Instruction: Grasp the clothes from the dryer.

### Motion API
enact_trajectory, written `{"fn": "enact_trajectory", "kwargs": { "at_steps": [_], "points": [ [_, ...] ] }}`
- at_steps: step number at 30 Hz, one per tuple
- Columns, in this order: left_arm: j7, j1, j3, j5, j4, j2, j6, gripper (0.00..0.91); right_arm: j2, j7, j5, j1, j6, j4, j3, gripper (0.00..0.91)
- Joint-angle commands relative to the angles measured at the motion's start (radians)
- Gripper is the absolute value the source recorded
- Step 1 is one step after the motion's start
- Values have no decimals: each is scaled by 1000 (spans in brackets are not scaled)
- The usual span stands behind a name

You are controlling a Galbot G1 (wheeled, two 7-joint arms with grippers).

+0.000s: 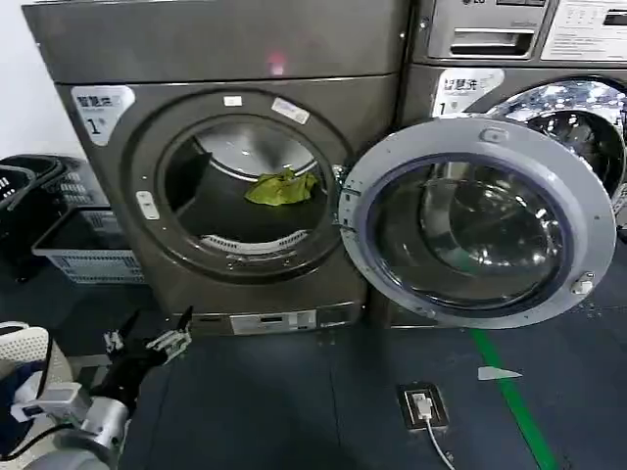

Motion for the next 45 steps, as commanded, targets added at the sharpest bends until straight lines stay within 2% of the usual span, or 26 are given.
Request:
{"fn": "enact_trajectory", "kwargs": {
  "at_steps": [1, 7, 8, 17, 25, 31, 45],
  "points": [
    [1, -2, 1, 1, 1, -1, 0, 907, 1, -1, -1, 0, 0, 2, -4, 907],
    [4, -1, 0, 1, -5, -2, -2, 907, 4, -1, -4, 4, 18, 7, -18, 907],
    [4, -1, -1, 2, -8, -4, -2, 907, 2, -3, -4, 5, 40, 6, -20, 907],
    [8, -4, -8, 2, -18, -2, -6, 907, 6, -45, 0, 15, 83, 14, -33, 907],
    [13, -12, -9, -3, -18, 20, -11, 907, 8, -60, -1, 1, 80, 19, -24, 907],
    [14, -19, 1, -3, -15, 26, -12, 907, 11, -64, 24, 0, 28, 44, -17, 907],
    [19, -29, 4, 0, -6, 20, -12, 907, 3, -65, 31, 8, 31, 33, -14, 907]
  ]
}}
